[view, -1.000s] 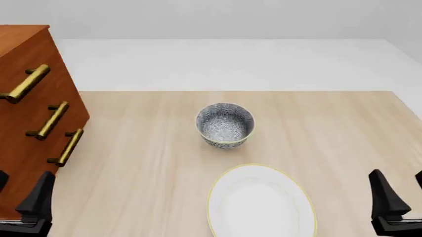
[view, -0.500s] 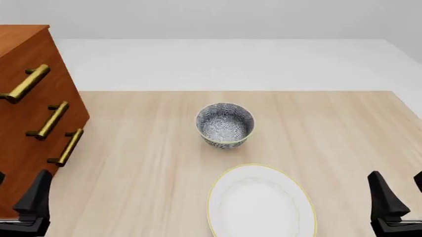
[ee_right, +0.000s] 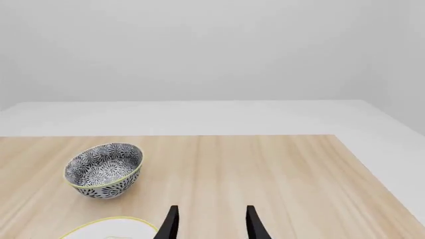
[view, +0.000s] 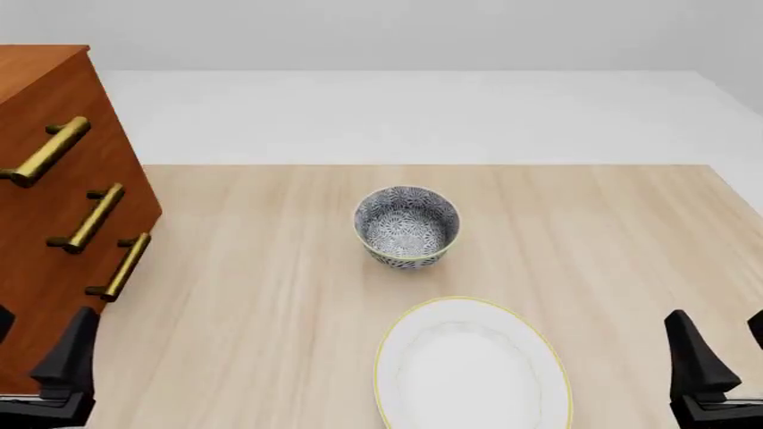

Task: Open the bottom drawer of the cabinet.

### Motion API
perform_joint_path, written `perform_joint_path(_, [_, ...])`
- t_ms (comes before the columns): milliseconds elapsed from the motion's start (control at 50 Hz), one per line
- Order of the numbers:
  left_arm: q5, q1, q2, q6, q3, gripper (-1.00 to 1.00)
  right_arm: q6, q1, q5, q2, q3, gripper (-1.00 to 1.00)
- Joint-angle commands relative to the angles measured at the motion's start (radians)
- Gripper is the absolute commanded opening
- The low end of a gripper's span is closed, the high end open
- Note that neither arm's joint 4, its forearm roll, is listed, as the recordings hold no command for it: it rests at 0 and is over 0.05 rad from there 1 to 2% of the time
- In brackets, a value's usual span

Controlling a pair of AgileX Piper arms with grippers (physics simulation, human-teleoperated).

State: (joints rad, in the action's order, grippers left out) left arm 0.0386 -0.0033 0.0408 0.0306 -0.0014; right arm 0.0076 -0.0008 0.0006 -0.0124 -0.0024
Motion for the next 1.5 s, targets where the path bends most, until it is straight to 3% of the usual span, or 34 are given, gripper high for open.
perform_joint_path(20, [-0.005, -0.006, 0.002, 0.004, 0.001, 1.00, 0.000, 0.000, -0.001, -0.001, 0.000, 1.00])
perform_joint_path(520, [-0.036, -0.009, -0.023, 0.012, 0.000, 1.00, 0.000, 0.000, 0.000, -0.001, 0.000, 1.00])
perform_joint_path(700, [-0.027, -0.031, 0.016, 0.111, -0.008, 1.00, 0.000, 0.000, 0.000, 0.000, 0.000, 1.00])
perform_joint_path(760, [-0.027, -0.056, 0.020, 0.103, -0.015, 1.00, 0.000, 0.000, 0.000, -0.001, 0.000, 1.00])
perform_joint_path(820, [0.032, -0.071, 0.103, 0.184, -0.017, 1.00, 0.000, 0.000, -0.002, -0.002, 0.000, 1.00])
perform_joint_path(880, [0.040, -0.097, 0.123, 0.184, -0.026, 1.00, 0.000, 0.000, -0.002, -0.002, 0.000, 1.00])
perform_joint_path(920, [0.047, -0.136, 0.135, 0.258, -0.033, 1.00, -0.001, 0.000, -0.002, -0.002, 0.000, 1.00])
perform_joint_path(980, [0.061, -0.147, 0.153, 0.275, -0.036, 1.00, 0.000, 0.000, -0.003, -0.004, 0.000, 1.00])
perform_joint_path(1040, [0.125, -0.175, 0.275, 0.288, -0.043, 1.00, 0.000, 0.000, -0.004, -0.005, 0.000, 1.00])
perform_joint_path(1100, [0.126, -0.164, 0.261, 0.320, -0.040, 1.00, 0.000, 0.000, -0.004, -0.005, 0.000, 1.00])
perform_joint_path(1160, [0.160, -0.182, 0.288, 0.407, -0.024, 1.00, 0.000, 0.000, -0.006, -0.006, 0.000, 1.00])
perform_joint_path(1260, [0.174, -0.182, 0.326, 0.412, -0.047, 1.00, 0.000, 0.000, -0.007, -0.007, 0.000, 1.00])
perform_joint_path(1280, [0.211, -0.172, 0.367, 0.460, -0.038, 1.00, 0.000, 0.000, -0.008, -0.009, 0.000, 1.00])
perform_joint_path(1300, [0.216, -0.172, 0.371, 0.460, -0.038, 1.00, 0.000, 0.000, -0.008, -0.009, 0.000, 1.00])
perform_joint_path(1320, [0.303, -0.178, 0.483, 0.543, -0.020, 1.00, 0.000, 0.000, -0.008, -0.008, 0.000, 1.00])
perform_joint_path(1420, [0.307, -0.164, 0.491, 0.548, -0.045, 1.00, 0.000, 0.000, -0.009, -0.009, 0.000, 1.00])
perform_joint_path(1440, [0.335, -0.153, 0.514, 0.591, -0.044, 1.00, 0.000, 0.000, -0.009, -0.010, 0.000, 1.00])
perform_joint_path(1500, [0.366, -0.157, 0.550, 0.620, -0.046, 1.00, 0.000, 0.000, -0.009, -0.009, 0.000, 1.00])
